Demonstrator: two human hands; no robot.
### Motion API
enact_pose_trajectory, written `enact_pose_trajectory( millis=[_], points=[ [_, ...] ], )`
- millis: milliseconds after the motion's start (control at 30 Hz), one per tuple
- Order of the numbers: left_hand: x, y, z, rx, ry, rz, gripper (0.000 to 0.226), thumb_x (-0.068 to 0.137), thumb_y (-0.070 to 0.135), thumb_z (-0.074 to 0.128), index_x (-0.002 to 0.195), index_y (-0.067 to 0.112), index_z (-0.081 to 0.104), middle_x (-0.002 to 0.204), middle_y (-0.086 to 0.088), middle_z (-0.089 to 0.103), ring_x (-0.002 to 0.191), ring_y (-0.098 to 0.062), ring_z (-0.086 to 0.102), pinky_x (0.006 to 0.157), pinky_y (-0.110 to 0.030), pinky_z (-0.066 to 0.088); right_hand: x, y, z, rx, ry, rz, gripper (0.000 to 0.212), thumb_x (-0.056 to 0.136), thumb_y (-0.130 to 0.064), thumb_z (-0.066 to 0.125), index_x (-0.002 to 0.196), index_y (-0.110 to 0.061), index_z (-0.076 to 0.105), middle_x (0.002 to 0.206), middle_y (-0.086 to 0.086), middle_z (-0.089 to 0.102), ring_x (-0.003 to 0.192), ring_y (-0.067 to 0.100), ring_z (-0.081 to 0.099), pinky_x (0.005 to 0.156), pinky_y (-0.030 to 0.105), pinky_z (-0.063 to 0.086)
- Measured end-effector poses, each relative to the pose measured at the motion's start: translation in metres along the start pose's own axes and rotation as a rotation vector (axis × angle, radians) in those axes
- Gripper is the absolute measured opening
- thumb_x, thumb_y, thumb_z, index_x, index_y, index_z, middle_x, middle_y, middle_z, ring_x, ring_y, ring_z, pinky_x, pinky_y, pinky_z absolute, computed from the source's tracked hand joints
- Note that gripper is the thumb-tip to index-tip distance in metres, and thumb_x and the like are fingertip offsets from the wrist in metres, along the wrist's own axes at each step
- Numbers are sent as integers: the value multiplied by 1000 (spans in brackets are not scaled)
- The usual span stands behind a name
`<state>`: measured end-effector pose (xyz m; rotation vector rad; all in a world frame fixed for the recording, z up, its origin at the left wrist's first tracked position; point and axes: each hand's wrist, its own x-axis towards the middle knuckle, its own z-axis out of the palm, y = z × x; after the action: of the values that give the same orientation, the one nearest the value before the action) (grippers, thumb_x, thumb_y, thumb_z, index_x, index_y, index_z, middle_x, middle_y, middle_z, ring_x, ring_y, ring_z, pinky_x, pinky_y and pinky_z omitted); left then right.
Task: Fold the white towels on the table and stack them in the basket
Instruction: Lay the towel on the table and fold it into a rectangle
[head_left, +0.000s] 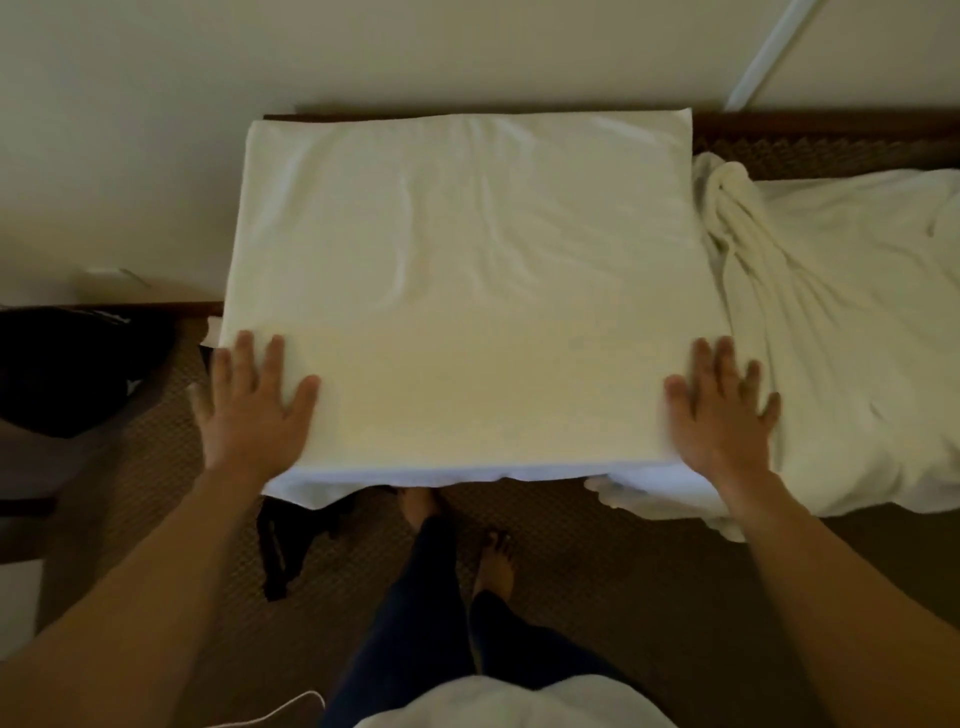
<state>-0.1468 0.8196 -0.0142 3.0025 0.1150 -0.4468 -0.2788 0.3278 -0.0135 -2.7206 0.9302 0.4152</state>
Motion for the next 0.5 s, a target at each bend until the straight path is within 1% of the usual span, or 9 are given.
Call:
enact_pose_trajectory(
  millis=[67, 100, 133, 200, 233, 300, 367, 433, 500],
  points=[
    [4, -18, -7, -45, -1, -116, 86, 90, 76, 8, 162, 31, 5, 172, -5, -4, 156, -36, -3, 123, -63, 1, 3, -2, -4, 91, 20, 177, 70, 102, -61, 12, 163, -29, -2, 171, 2, -10, 156, 35, -8, 120, 68, -2],
    [2, -13, -7, -49, 30, -149, 82, 94, 70, 13, 163, 26, 7, 171, -9, -4, 156, -38, -3, 122, -65, 0, 2, -16, -4, 121, 55, 229, 71, 103, -58, 14, 163, -23, -1, 171, 5, -11, 156, 36, -10, 119, 70, -2],
    [-1, 0, -6, -43, 75, -157, 76, 99, 62, 19, 163, 22, 8, 171, -11, -4, 156, -39, -4, 122, -65, -1, -2, -35, -3, 132, 92, 221, 71, 104, -55, 17, 163, -19, -1, 170, 8, -13, 156, 36, -11, 119, 70, -2],
    [-7, 45, -2, -45, 125, -72, 70, 104, 50, 24, 164, 19, 4, 170, -12, -10, 156, -38, -7, 123, -62, -4, -9, -85, 7, 104, 123, 22, 69, 106, -49, 21, 163, -19, -3, 170, 7, -15, 156, 34, -12, 120, 67, -8],
    [-11, 73, 1, -35, 104, 44, 69, 104, 49, 21, 164, 21, -1, 170, -11, -13, 156, -36, -9, 124, -59, -6, -12, -112, 14, 73, 122, -125, 67, 107, -48, 22, 163, -21, -2, 170, 6, -14, 156, 33, -12, 119, 64, -12],
    [-18, 129, 12, 11, 28, 362, 68, 103, 51, 14, 163, 24, -3, 170, -7, -15, 157, -32, -11, 125, -58, -6, -12, -161, 26, 13, 95, -364, 64, 106, -49, 19, 163, -27, 0, 171, 1, -14, 156, 30, -13, 118, 58, -14],
    [-10, 164, 18, 68, -31, 601, 68, 103, 55, 15, 164, 27, 5, 171, -4, -8, 157, -29, -9, 124, -60, -1, 4, -192, 28, -25, 56, -475, 64, 104, -51, 15, 163, -30, 2, 171, -2, -13, 156, 27, -15, 120, 56, -13],
    [22, 169, 13, 83, -43, 625, 69, 102, 60, 15, 163, 30, 12, 172, 0, -3, 158, -27, -6, 124, -58, 0, 25, -199, 24, -63, 25, -483, 63, 105, -52, 13, 163, -32, 3, 171, -4, -11, 157, 25, -14, 123, 58, -9],
    [64, 149, 5, 73, -3, 514, 74, 96, 67, 12, 162, 34, 15, 172, 2, -1, 158, -27, 0, 125, -56, 0, 40, -189, 19, -96, 11, -462, 63, 105, -56, 13, 163, -35, 0, 171, -7, -11, 157, 24, -14, 124, 58, -7]
  ],
)
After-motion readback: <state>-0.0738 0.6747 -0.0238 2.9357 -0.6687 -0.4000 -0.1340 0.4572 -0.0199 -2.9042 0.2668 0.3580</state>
